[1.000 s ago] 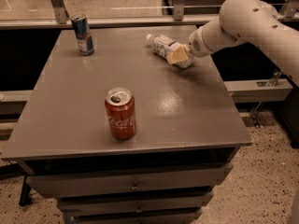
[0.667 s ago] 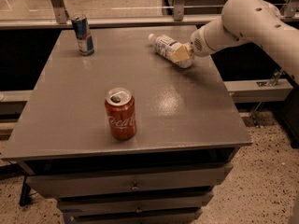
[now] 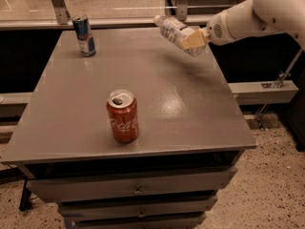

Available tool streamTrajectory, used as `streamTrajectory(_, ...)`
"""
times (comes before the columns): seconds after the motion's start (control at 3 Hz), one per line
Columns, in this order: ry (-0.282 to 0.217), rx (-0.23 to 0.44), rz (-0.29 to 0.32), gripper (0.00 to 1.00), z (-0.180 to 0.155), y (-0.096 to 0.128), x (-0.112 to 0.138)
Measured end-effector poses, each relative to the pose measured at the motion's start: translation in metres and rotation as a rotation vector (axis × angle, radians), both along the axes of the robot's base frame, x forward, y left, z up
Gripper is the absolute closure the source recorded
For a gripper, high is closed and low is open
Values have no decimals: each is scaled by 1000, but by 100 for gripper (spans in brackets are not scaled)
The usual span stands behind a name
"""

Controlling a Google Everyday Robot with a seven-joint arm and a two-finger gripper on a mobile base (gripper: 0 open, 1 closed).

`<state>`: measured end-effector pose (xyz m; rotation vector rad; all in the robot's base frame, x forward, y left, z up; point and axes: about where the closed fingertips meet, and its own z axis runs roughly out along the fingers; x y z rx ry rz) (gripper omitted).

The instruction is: Pick blue plastic bottle

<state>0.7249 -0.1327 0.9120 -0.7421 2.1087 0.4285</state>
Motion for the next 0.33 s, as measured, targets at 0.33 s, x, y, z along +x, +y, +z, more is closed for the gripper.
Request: streamTrajectory(0.33, 1, 8, 2, 100, 0, 2, 0)
